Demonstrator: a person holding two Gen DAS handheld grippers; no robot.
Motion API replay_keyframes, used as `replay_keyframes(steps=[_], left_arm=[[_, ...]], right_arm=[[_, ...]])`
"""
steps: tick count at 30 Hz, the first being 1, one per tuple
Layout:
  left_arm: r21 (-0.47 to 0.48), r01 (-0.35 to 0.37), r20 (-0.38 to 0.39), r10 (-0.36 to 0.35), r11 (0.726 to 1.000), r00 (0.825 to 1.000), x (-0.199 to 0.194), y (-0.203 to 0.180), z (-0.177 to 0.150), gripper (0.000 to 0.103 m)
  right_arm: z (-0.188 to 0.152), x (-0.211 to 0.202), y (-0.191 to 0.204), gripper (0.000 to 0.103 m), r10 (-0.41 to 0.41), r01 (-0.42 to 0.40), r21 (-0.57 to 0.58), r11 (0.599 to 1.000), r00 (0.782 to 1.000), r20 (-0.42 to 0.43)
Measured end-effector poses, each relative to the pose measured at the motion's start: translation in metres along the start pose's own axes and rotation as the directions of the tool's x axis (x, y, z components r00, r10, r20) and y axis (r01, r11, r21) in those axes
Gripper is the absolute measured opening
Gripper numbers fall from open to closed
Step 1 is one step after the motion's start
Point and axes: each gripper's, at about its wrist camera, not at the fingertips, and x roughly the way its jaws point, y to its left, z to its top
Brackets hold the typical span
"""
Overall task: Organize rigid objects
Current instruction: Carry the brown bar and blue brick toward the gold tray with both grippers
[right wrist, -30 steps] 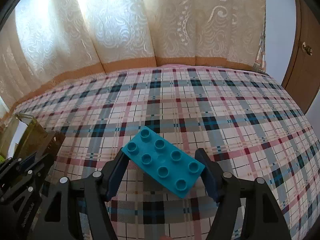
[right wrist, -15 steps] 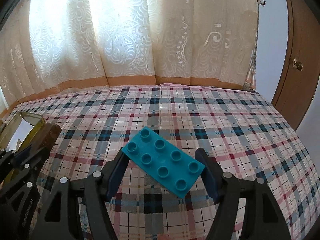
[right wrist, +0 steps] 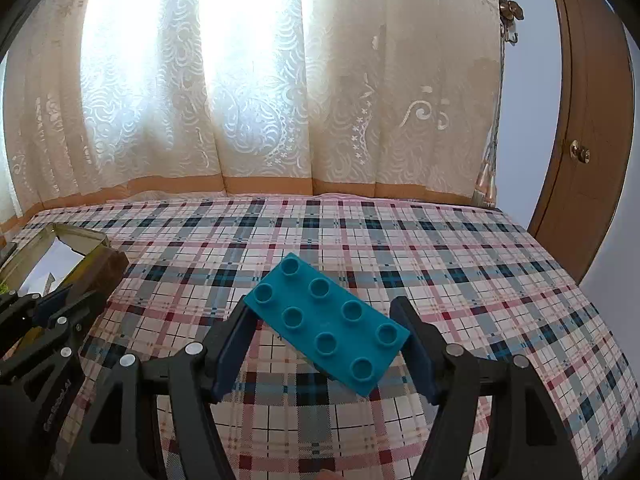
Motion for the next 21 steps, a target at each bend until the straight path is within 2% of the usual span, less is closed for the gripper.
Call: replay_keyframes(steps=[9, 14, 21], left_arm=[[0.019, -0.020, 0.033, 0.019, 1.000, 0.999, -0.014, -0.003, -0.006, 0.014], [-0.006, -0.015, 0.049, 0.015, 1.000, 0.999, -0.022, 0.003, -0.009, 0.014], [-0.006, -0.024, 0.086, 0.025, 1.000, 0.996, -0.038, 0.004, -0.016, 0.014]], right_arm=[[-0.005, -0.012, 0.005, 0.070, 0.012, -0.012, -0.018, 1.000, 1.000, 0.023], [-0.006, -0.022, 0.007, 0.071, 0.008, -0.006, -0.024, 1.000, 0.998, 0.059], [-0.010, -0.030, 0.010, 0.071, 0.032, -0.030, -0.020, 0.999, 0.997, 0.066]])
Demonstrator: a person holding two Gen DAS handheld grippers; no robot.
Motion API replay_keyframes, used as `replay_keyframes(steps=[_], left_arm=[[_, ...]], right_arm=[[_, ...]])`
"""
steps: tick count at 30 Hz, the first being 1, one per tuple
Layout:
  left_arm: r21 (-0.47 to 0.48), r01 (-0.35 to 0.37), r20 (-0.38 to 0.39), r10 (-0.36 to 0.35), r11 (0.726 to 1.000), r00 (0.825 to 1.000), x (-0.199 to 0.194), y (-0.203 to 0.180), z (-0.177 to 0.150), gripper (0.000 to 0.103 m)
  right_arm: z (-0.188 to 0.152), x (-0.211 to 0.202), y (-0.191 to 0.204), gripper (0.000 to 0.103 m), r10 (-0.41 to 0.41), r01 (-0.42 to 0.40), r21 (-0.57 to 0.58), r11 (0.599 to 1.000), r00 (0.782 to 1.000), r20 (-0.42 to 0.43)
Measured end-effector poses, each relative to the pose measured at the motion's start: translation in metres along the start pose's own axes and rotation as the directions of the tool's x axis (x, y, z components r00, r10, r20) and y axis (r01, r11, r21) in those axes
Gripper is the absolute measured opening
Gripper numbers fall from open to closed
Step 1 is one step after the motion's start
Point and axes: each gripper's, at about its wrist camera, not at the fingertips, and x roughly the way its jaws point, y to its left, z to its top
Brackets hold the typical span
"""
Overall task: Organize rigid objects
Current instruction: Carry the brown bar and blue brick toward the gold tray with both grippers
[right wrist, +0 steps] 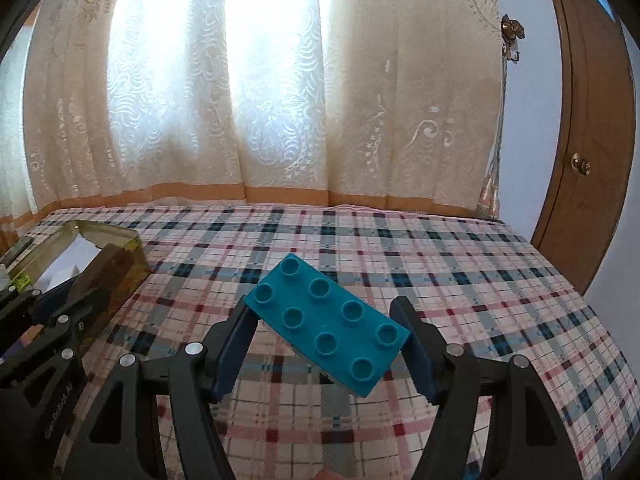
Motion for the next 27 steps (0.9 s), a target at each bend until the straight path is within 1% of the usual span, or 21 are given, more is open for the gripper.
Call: replay_keyframes(steps=[1, 5, 11, 27], left_arm=[[-0.002, 0.001, 0.004, -0.001, 1.000, 1.000, -0.002, 0.000, -0.001, 0.014], [-0.020, 0.018, 0.010, -0.018, 1.000, 1.000, -0.006, 0.005, -0.003, 0.014], [-0.040, 0.024, 0.025, -0.023, 0.999, 0.999, -0.013, 0.010, -0.005, 0.014], [-0.058, 0.017, 0.052, -0.014, 0.998, 0.999, -0.026, 0.016, -0.010, 0.014]], right_arm=[[-0.001, -0.005, 0.001, 0.071, -0.007, 0.007, -0.003, 1.000, 1.000, 0.020], [-0.001, -0.012, 0.006, 0.071, -0.016, 0.017, -0.024, 1.000, 0.999, 0.052], [-0.002, -0.015, 0.004, 0.071, 0.002, -0.001, -0.003, 1.000, 0.998, 0.056], [-0.008, -0.034, 0.012, 0.071, 0.036, -0.035, -0.010, 0.999, 0.994, 0.107]])
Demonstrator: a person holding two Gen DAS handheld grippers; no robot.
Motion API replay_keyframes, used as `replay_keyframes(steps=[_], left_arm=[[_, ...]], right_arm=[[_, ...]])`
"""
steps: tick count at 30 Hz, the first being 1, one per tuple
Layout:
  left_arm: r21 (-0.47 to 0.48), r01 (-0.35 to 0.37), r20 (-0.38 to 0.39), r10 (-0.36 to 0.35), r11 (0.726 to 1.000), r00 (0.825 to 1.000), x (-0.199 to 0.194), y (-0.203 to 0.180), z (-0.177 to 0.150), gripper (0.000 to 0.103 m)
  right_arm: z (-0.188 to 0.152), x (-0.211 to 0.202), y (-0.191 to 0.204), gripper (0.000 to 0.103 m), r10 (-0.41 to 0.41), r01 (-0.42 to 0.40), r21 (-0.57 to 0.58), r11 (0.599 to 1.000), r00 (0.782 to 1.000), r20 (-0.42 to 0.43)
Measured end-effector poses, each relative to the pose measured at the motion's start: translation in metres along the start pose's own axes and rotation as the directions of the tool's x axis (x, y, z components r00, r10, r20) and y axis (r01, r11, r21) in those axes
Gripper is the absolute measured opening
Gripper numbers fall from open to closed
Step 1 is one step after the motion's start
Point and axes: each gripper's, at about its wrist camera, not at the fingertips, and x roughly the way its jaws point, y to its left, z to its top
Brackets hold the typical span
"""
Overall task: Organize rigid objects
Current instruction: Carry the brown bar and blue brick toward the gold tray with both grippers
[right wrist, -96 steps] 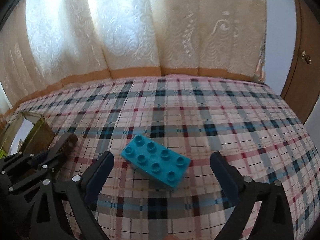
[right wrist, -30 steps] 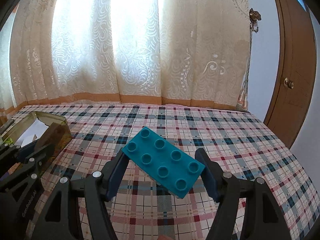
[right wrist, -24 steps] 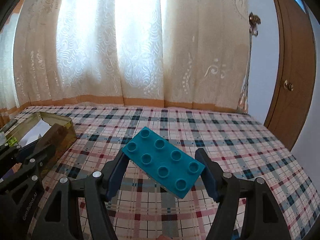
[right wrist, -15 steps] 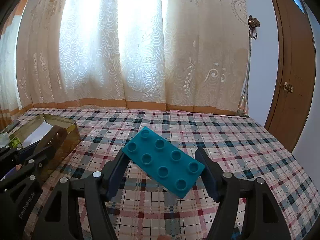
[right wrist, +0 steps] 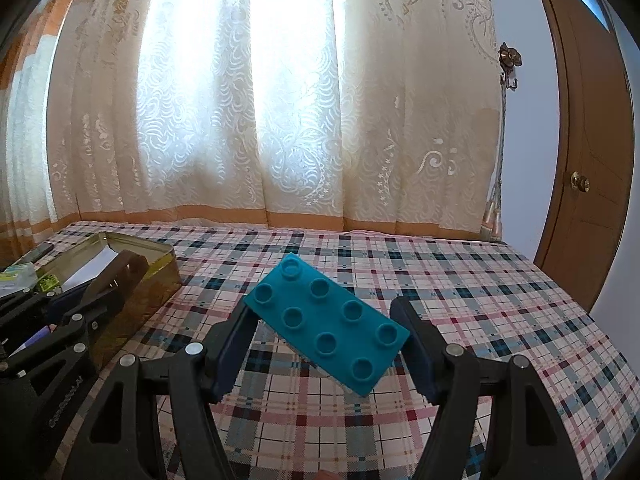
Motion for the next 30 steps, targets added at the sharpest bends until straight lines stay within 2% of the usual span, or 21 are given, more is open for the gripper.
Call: replay_keyframes(steps=[18, 25, 30], left_arm=[[-0.012, -0.011, 0.029, 0.011, 1.000, 1.000, -0.014, 0.008, -0.005, 0.014], [-0.011, -0.019, 0.047, 0.020, 1.000, 0.999, -0.021, 0.011, -0.007, 0.014], [-0.023, -0.023, 0.052, 0.025, 0.999, 0.998, -0.025, 0.015, -0.009, 0.014]], right_arm=[[-0.004, -0.018, 0.007, 0.071, 0.027, -0.027, -0.006, 1.000, 0.998, 0.053], [-0.010, -0.035, 0.021, 0.071, 0.068, -0.066, -0.018, 0.998, 0.993, 0.096], [-0.009, -0.034, 0.021, 0.071, 0.068, -0.067, -0.012, 0.998, 0.994, 0.091]])
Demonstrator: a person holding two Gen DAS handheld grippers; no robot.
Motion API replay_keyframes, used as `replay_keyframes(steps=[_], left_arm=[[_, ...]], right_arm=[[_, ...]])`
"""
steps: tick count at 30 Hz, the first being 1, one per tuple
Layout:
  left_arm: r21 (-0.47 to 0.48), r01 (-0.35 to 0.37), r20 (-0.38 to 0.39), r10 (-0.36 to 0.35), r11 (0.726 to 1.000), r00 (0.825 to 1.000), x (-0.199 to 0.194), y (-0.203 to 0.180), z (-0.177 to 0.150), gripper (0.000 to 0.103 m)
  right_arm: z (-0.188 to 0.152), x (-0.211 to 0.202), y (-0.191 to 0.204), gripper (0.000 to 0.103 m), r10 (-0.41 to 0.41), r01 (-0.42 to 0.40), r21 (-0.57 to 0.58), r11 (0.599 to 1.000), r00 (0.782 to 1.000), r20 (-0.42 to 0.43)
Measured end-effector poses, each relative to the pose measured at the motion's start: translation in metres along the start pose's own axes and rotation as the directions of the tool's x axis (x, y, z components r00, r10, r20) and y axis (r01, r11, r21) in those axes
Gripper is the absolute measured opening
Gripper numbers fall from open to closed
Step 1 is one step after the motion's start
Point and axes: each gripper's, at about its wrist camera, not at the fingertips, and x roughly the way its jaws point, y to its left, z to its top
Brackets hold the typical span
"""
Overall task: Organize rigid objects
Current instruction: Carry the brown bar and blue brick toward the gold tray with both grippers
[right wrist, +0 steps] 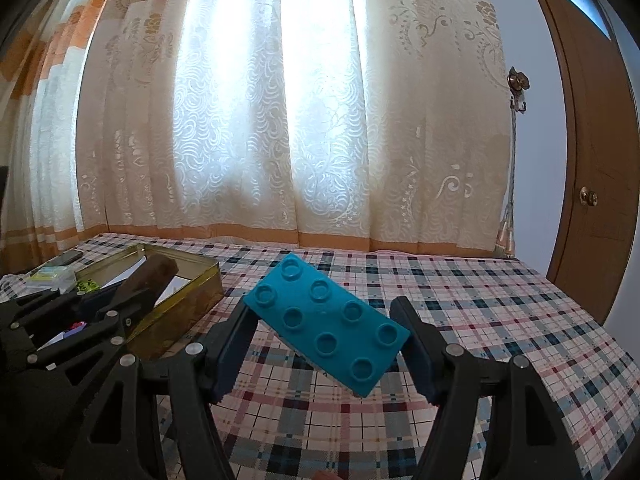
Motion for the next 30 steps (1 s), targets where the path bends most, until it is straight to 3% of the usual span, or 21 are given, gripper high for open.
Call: replay_keyframes(steps=[30], left_arm=[[-0.041, -0.033, 0.025, 0.034, 0.999, 0.999, -0.018, 0.032, -0.008, 0.014]], right_arm=[[-0.001, -0.004, 0.029, 0.071, 0.029, -0.028, -0.037, 0.999, 1.000, 0.012]])
